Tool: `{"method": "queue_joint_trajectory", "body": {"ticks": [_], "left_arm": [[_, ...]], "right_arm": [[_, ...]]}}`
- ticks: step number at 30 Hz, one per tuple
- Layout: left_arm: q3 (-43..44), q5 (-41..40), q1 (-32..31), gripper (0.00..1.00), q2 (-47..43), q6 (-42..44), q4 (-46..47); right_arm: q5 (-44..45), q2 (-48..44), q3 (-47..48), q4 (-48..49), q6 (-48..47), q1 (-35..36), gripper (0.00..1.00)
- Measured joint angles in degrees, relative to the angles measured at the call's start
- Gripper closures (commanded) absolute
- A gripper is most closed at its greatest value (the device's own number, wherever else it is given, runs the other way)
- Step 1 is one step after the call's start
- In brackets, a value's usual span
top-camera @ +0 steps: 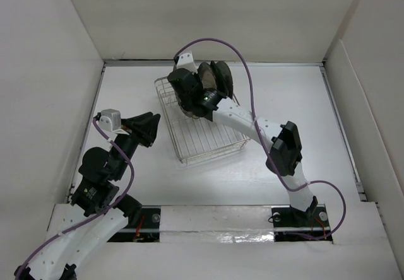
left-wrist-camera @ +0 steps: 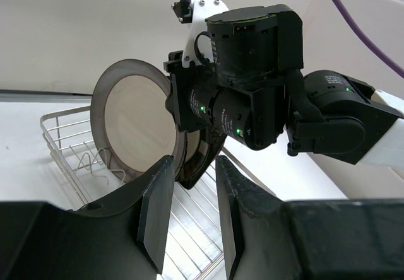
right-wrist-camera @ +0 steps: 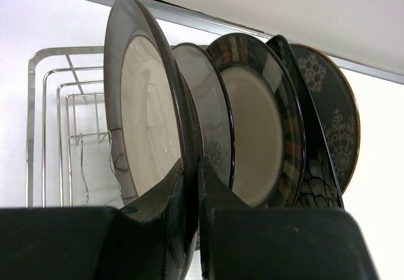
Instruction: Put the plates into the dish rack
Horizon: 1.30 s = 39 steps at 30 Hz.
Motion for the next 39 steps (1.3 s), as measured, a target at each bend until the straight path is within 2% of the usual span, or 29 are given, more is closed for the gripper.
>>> {"method": "queue_joint_trajectory", "body": {"ticks": [7, 15, 26, 29, 32, 33, 35, 36, 37, 39], "left_arm": [[0.0, -0.04, 0.0, 0.71, 0.28, 0.0, -0.04], [0.0, -0.52, 0.0, 0.7, 0.63, 0.02, -0.13], [0.0, -1.57, 0.0, 0.69, 1.25, 0.02, -0.55], [0.0, -2.34, 0.0, 0.68, 1.36, 0.02, -0.7], [0.0, -3.28, 0.0, 0.66, 1.49, 0.04, -0.9], [0.0, -3.67, 0.0, 0.66, 1.57, 0.02, -0.9], [0.0, -4.2, 0.0, 0.66, 1.9, 0.02, -0.94], [0.0, -4.37, 0.0, 0.66, 2.1, 0.02, -0.96], [0.0, -4.63, 0.0, 0.65, 2.34, 0.02, -1.01], [0.0, -5.22, 0.0, 0.63, 2.67, 0.04, -1.03]], "right_arm": [[1.6, 2.38, 0.5, 1.64, 0.96, 0.79, 1.0], [3.72, 3.67, -0.42, 6.14, 1.2, 2.82, 0.72], [-3.15, 1.49, -6.6, 11.41, 6.88, 2.95, 0.61], [-5.42, -0.57, -9.27, 13.11, 8.55, 2.27, 0.52], [-8.35, -4.79, -14.01, 14.86, 9.88, 1.68, 0.36], [-9.31, -6.47, -15.67, 15.74, 10.03, 1.53, 0.23], [-11.26, -10.69, -19.74, 18.53, 10.23, 1.29, 0.13], [-12.15, -13.18, -22.27, 20.33, 10.01, 1.2, 0.05], [-12.74, -15.98, -24.98, 21.84, 9.97, 1.14, 0.01], [-13.57, -21.77, -29.97, 24.33, 9.53, 1.14, 0.0]]}}
